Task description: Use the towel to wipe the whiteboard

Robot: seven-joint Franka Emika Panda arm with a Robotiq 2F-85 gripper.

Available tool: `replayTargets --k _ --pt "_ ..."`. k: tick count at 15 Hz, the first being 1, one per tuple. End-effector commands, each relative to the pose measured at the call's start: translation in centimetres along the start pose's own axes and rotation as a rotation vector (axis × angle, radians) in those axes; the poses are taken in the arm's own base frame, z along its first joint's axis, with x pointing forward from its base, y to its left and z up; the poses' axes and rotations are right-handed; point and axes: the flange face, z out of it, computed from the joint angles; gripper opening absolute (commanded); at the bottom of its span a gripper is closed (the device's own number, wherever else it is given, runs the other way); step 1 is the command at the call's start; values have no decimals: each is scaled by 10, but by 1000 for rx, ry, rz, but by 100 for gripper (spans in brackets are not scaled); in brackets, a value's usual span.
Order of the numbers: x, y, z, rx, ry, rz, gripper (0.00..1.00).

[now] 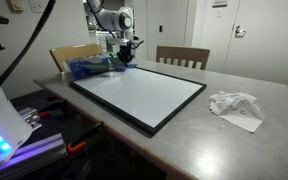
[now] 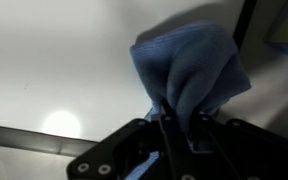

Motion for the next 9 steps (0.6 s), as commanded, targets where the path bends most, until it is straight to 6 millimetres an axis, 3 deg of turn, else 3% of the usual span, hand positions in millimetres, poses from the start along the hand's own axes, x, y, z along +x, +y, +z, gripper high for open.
replayTargets --k 1,9 --pt "-2 1 7 39 -56 -7 4" --pt "-5 1 12 31 -66 -8 4"
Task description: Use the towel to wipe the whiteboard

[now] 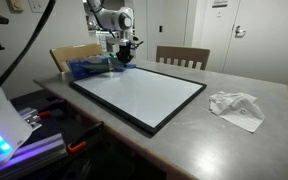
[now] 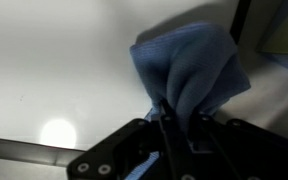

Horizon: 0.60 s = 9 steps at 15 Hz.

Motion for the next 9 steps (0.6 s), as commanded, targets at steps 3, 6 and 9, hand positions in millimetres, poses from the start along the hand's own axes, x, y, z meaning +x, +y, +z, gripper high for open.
replayTargets --k 3,6,9 --pt "-3 3 12 17 -36 -20 4" --pt "-4 6 14 16 -36 -30 4" --pt "-6 9 17 15 -35 -39 4"
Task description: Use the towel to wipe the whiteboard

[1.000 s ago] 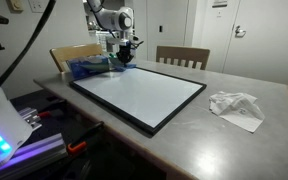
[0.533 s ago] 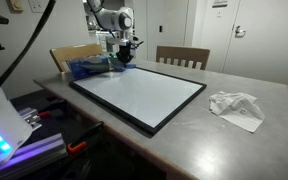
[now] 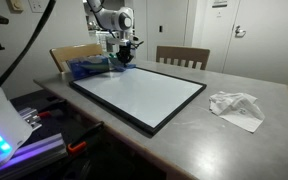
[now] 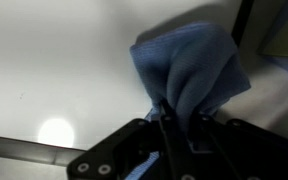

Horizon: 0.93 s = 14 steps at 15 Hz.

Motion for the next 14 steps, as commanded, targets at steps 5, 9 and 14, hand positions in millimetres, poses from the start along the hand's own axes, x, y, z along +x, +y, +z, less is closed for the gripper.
replayTargets --k 5,9,14 --pt "-9 15 19 15 -31 -14 4" --pt "-13 22 19 20 -27 5 4" --pt "-19 34 20 15 -32 26 4"
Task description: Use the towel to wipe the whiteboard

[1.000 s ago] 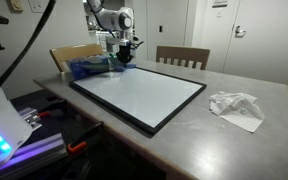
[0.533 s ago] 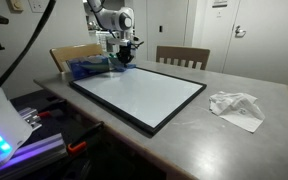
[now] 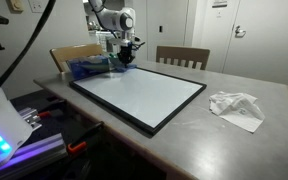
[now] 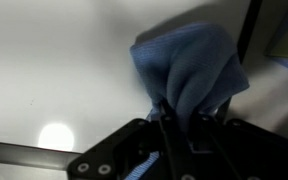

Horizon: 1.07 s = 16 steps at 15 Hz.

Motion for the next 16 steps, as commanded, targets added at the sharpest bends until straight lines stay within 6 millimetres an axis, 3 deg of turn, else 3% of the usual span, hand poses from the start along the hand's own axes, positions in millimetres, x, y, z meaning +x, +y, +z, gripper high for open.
replayTargets --k 1,16 --pt "-17 24 19 -5 -28 12 4" --pt "-45 80 17 -52 -31 72 4"
